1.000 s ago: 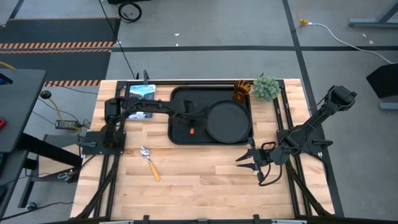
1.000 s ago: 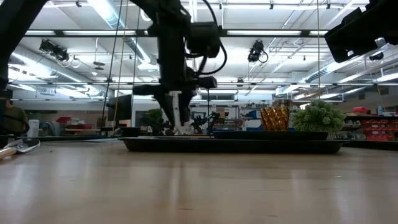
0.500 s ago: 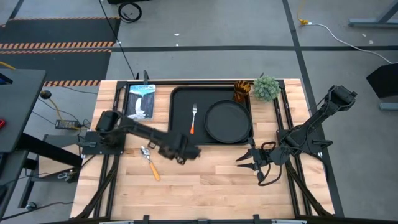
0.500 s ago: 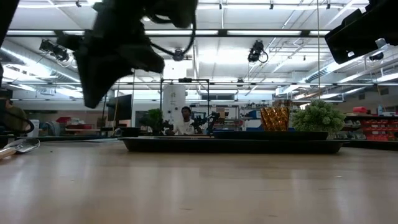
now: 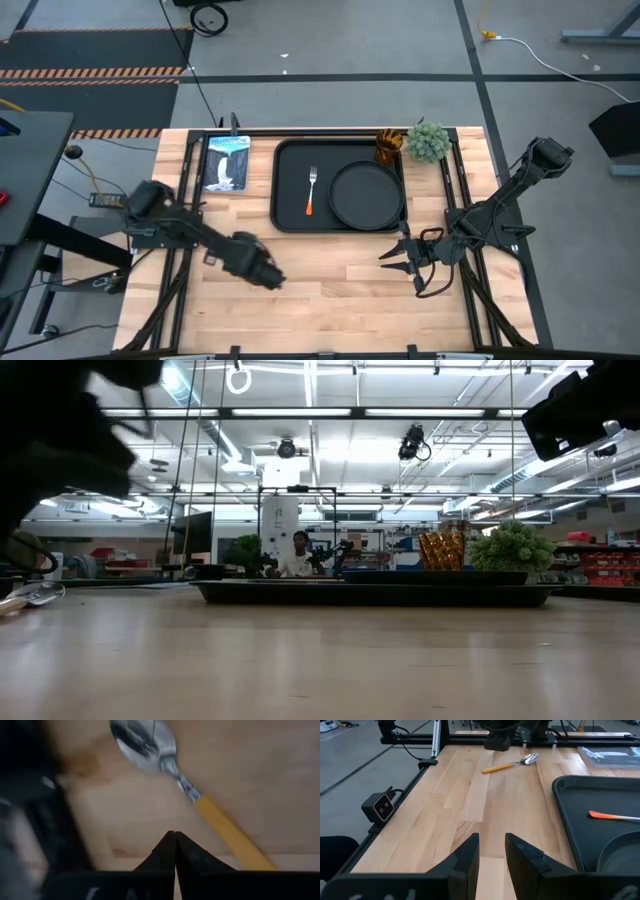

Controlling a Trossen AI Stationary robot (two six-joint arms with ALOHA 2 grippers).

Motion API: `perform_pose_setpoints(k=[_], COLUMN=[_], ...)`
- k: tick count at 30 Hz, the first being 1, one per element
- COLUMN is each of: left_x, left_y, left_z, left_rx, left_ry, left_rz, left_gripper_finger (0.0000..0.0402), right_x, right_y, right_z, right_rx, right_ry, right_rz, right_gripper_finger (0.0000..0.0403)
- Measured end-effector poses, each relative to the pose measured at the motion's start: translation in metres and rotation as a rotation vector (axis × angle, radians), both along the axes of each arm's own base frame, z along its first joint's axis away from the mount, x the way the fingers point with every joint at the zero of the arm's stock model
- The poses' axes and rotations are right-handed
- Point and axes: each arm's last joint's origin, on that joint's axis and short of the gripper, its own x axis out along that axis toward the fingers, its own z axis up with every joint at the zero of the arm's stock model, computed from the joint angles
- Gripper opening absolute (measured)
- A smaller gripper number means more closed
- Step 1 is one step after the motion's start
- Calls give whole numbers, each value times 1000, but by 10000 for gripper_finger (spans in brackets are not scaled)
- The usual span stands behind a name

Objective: Pick and place plate/cup/fork/spoon on tray
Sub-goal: Put the yellow spoon on the black tray to the left of the orange fork

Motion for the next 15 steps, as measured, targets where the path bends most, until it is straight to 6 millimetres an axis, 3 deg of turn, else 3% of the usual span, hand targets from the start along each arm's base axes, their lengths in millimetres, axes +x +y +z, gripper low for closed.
perform_pose_setpoints(k=[7,15], left_x=[-43,-42], left_y=[-4,-6], left_z=[-15,-21], left_rx=[2,63], left_ry=[-194,-303], left_rz=[299,349], left_gripper_finger=[16,86], right_x=[0,0], right_y=[0,0], right_z=[1,1], right_rx=[7,2], right_ry=[-6,-10], right_rz=[-1,2], right_gripper_finger=[100,100])
